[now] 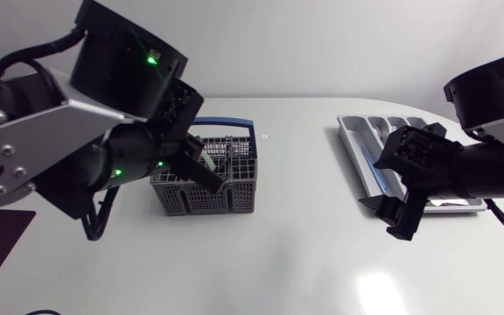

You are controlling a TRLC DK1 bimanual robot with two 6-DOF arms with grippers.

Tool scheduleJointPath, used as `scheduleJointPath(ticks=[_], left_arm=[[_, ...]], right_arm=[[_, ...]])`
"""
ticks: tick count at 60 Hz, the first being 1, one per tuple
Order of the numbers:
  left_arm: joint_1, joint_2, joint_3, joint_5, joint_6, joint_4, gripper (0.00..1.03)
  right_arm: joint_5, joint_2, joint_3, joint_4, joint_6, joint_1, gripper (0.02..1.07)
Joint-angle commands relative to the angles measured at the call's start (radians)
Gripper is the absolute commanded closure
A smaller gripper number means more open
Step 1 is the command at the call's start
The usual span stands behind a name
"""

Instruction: Unload the cutlery basket into the drawer organizer.

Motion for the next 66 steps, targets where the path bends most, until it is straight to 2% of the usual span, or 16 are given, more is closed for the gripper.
scheduleJointPath(ticks=[1, 5, 18, 20, 31, 51, 58, 66], left_arm=[[-0.013, -0.052, -0.032, -0.01, 0.027, 0.005, 0.98], [-0.024, -0.083, -0.036, 0.02, 0.027, 0.005, 0.98], [0.005, -0.126, -0.035, 0.26, -0.027, -0.008, 0.98], [0.028, -0.121, -0.027, 0.335, -0.05, -0.015, 0.98], [0.083, -0.045, -0.012, 0.556, -0.121, -0.021, 0.98], [0.168, 0.046, 0.041, 0.79, -0.177, -0.046, 0.97], [0.169, 0.066, 0.061, 0.815, -0.19, -0.049, 0.97], [0.172, 0.089, 0.08, 0.855, -0.203, -0.06, 0.97]], right_arm=[[-0.005, -0.018, -0.002, -0.026, 0.044, 0.03, 0.17], [-0.039, -0.022, 0.015, -0.038, 0.067, 0.048, 0.17], [-0.192, -0.016, 0.041, -0.035, 0.187, 0.116, 0.18], [-0.2, -0.012, 0.041, -0.023, 0.208, 0.136, 0.18], [-0.243, 0.03, 0.069, 0.04, 0.289, 0.223, 0.18], [-0.246, 0.174, 0.146, 0.112, 0.354, 0.345, 0.25], [-0.246, 0.217, 0.17, 0.124, 0.354, 0.374, 0.3], [-0.246, 0.257, 0.209, 0.129, 0.355, 0.395, 0.41]])
